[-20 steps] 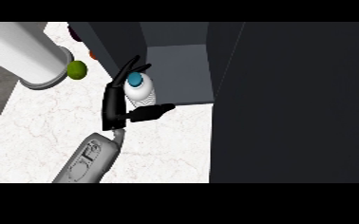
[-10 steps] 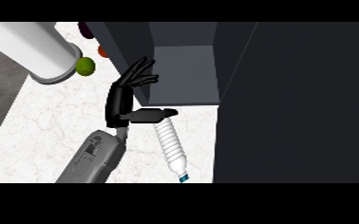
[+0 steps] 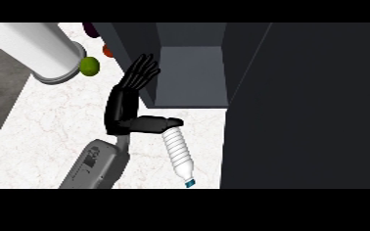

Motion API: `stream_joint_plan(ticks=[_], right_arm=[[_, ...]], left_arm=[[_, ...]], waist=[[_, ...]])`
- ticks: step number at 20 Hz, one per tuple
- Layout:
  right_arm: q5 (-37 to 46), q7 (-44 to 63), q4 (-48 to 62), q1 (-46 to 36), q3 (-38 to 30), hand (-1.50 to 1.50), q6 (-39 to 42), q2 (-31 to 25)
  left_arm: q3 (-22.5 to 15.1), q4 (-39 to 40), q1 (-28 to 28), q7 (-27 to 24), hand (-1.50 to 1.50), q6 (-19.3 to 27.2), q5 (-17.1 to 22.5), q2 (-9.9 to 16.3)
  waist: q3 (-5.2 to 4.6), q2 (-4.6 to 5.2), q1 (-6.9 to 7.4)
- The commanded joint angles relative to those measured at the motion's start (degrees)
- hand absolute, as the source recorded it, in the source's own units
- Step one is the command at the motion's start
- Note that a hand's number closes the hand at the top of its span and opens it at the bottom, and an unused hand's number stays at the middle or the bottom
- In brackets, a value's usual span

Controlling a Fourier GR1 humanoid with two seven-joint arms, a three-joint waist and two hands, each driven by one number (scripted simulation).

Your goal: Pick up the bottled water, place it into the cabinet and close the cabinet

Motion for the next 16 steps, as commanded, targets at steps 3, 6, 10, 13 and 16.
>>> stream_joint_plan(ticks=[3, 6, 10, 13, 16], right_arm=[[0.67, 2.71, -2.72, 0.02, 2.33, -1.5, -1.86, -0.28], [-1.16, 1.71, -1.57, 0.62, 0.46, -1.5, 0.0, -2.27], [0.37, -1.48, -2.65, 4.15, 2.27, -1.5, -0.5, -2.65], [2.51, 2.84, 0.16, -4.24, 2.12, -1.5, -3.19, -0.22], [5.2, 0.23, -2.03, -0.13, 3.71, -1.5, -0.36, -4.57]], left_arm=[[1.44, -9.93, 3.26, 2.89, -1.5, -0.1, 0.25, -0.46], [-1.88, -21.39, 9.4, 7.89, -1.5, 2.25, -1.03, 0.38], [-3.15, -30.67, 17.93, 8.29, -1.5, -1.32, 1.19, 2.63], [-8.69, -36.22, 20.48, 11.54, -1.5, 0.87, -1.79, 1.42], [-7.94, -38.23, 25.22, 9.41, -1.5, -2.79, -0.17, 4.16]], waist=[[0.11, -0.1, 0.13], [0.13, -0.23, 0.49], [0.12, -0.25, 0.44], [0.12, -0.12, 0.83], [0.1, -0.16, 0.45]])
